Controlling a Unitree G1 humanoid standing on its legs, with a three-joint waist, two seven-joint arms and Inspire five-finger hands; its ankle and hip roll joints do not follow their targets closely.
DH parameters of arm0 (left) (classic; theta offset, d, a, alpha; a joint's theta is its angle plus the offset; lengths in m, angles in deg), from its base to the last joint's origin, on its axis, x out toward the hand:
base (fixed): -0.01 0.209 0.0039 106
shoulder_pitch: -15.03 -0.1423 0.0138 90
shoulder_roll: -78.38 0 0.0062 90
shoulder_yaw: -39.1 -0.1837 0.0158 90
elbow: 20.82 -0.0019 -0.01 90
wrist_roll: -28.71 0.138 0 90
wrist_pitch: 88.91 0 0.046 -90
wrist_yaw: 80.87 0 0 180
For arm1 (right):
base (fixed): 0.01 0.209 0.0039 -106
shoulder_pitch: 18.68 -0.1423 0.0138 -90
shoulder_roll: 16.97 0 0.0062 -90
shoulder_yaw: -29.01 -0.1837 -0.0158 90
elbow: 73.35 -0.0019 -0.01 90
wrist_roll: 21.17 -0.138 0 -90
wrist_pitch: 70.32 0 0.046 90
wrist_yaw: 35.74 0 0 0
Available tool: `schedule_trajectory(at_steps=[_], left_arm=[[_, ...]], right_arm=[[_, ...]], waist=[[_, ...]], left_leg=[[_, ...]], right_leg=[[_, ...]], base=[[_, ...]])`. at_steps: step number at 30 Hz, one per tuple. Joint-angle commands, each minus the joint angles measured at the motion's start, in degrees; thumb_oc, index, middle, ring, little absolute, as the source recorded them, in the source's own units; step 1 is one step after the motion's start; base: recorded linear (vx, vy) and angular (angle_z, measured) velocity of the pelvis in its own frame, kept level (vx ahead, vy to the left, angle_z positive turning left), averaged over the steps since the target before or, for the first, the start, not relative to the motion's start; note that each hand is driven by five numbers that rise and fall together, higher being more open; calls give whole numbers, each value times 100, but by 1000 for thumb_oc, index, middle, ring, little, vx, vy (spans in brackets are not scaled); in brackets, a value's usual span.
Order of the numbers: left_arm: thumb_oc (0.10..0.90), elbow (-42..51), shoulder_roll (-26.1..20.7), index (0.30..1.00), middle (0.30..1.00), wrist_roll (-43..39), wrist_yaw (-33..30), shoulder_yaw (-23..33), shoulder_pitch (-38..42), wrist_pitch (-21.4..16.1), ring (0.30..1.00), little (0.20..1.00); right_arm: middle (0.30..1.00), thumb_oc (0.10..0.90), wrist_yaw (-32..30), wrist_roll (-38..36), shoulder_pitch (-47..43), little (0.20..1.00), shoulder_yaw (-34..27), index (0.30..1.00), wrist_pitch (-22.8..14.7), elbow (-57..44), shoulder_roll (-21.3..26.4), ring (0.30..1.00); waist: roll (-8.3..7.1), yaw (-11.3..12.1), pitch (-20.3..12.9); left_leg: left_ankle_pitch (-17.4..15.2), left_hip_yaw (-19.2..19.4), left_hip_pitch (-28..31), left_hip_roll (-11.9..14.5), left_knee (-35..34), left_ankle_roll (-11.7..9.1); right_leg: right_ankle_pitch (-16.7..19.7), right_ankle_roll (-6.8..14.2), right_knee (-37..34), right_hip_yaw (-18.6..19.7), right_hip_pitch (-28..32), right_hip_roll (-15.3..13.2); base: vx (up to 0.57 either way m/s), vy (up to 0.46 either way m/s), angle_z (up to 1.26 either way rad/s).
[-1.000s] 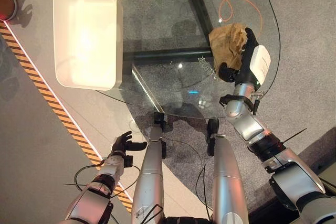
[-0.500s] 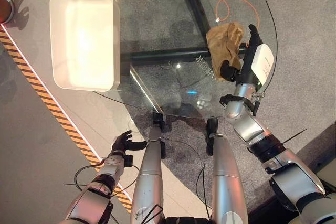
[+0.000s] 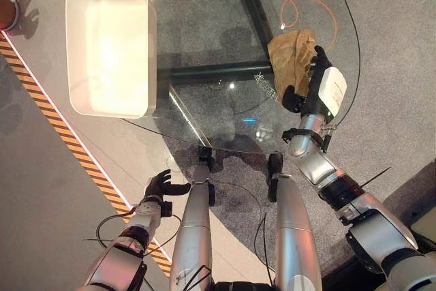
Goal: Wipe the table with a cloth and put it in the basket.
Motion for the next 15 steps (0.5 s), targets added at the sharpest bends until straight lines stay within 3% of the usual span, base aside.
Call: schedule_trajectory(at_steps=[1,15], left_arm=[[800,-351,-75,900,900,45,-34,-68,-55,96,900,900],[800,-300,-41,900,900,39,-40,-152,32,188,900,900]], right_arm=[[900,800,-1,99,-395,900,130,900,-63,-125,104,900],[900,800,344,128,-717,900,395,900,279,310,-15,900]], waist=[[30,25,-111],[73,117,-111]], left_leg=[[-828,579,56,-598,645,624],[-782,564,58,-618,592,616]], right_leg=[[703,-203,-1092,-347,147,297],[734,-202,-1122,-395,146,266]], base=[[0,0,0],[0,0,0]])
